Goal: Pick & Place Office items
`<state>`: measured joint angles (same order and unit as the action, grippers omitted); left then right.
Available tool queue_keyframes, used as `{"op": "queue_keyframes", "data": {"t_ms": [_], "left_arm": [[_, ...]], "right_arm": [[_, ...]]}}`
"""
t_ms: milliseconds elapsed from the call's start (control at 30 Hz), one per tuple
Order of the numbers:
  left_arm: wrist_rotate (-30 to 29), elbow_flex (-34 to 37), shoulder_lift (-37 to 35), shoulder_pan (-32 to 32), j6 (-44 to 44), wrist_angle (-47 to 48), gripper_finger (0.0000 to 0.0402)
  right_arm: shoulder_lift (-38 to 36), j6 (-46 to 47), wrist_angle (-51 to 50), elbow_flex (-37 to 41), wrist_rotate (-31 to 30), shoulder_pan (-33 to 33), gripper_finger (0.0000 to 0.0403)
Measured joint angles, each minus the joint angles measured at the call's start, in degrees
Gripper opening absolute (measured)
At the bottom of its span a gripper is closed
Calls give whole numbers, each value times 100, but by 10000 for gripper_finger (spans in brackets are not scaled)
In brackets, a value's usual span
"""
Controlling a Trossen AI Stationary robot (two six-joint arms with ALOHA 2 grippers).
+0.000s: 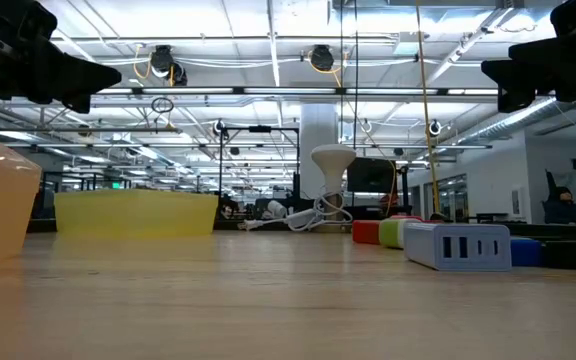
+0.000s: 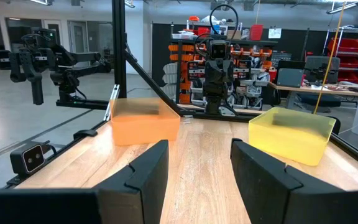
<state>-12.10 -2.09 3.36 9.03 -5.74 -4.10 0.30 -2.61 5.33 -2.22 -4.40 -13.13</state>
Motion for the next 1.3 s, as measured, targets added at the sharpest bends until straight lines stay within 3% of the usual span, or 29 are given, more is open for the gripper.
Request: {"op": "queue_keyframes", "data": {"t_ms": [633,867,967,1167,1300], "left_arm": [[0,0,1,-1,0,1,42],[0,0,0,-2,0,2,42],[0,0,2,-1,0,2,42],[0,0,2,-2,0,1,42],[0,0,2,0,0,1,42]], "right_arm": [[0,15,183,1,1,1,166],[0,1941,493,0,20,-9,167],[0,1828,469,2,-32,-9,166],[57,1332,325,1,-979,-9,161],[634,768,377,46,-1475,-9,173]]}}
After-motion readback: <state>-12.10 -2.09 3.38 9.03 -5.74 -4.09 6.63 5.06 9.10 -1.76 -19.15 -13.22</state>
